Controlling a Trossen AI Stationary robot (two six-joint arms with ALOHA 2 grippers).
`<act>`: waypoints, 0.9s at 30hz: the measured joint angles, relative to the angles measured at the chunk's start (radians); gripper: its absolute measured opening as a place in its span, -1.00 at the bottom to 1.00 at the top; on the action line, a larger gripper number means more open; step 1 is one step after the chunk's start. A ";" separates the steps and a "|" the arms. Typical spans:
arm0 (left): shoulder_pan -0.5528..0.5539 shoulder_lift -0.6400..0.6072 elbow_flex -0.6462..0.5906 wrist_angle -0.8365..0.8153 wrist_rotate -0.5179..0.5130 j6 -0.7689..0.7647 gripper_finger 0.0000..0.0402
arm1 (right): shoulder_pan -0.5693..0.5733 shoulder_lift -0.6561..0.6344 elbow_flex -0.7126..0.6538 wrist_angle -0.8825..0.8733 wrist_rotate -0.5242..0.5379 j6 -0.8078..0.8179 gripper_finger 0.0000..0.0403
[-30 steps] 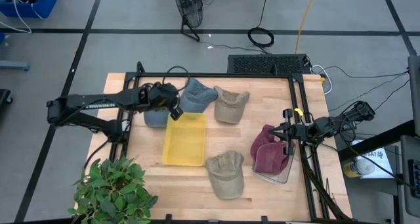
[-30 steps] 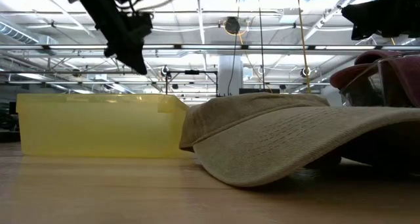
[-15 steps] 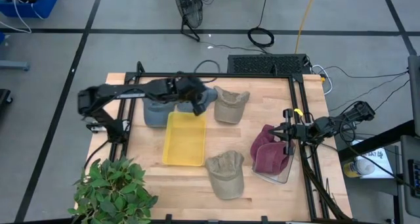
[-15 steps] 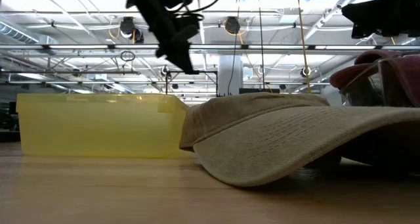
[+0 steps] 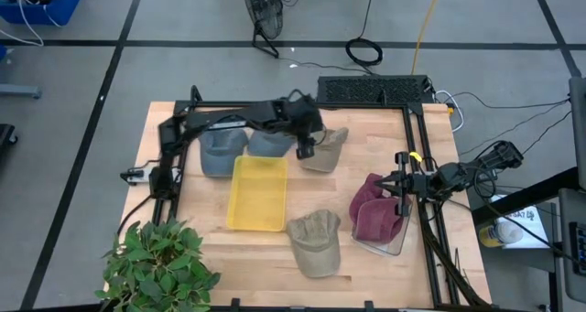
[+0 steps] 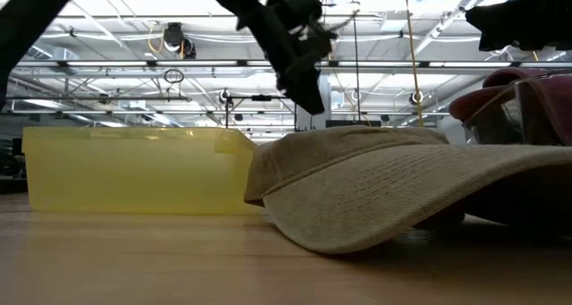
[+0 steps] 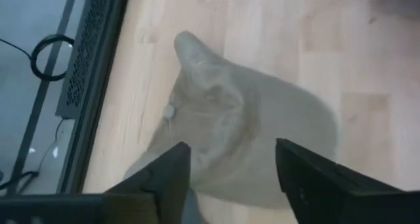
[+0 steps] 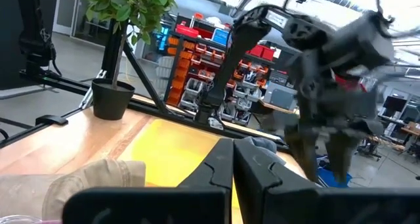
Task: Pick & Place hat
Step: Put the top brown cap into the yellow bin
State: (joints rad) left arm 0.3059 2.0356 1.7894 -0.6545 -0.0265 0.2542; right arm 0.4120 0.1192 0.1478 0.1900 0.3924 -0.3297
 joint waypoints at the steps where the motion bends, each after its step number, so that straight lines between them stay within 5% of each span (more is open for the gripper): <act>1: 0.004 0.029 0.028 -0.020 0.000 0.017 0.16 | 0.000 0.000 0.000 -0.001 0.000 -0.001 -1.00; 11: 0.027 0.207 0.267 -0.189 0.085 0.154 0.34 | 0.000 0.000 0.000 -0.026 0.000 -0.004 -1.00; 27: 0.033 0.283 0.283 -0.156 0.082 0.189 0.28 | 0.000 0.000 0.000 -0.037 0.002 -0.003 -1.00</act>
State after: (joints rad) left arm 0.3389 2.3186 2.0720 -0.8106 0.0557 0.4431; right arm 0.4119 0.1188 0.1474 0.1527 0.3940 -0.3328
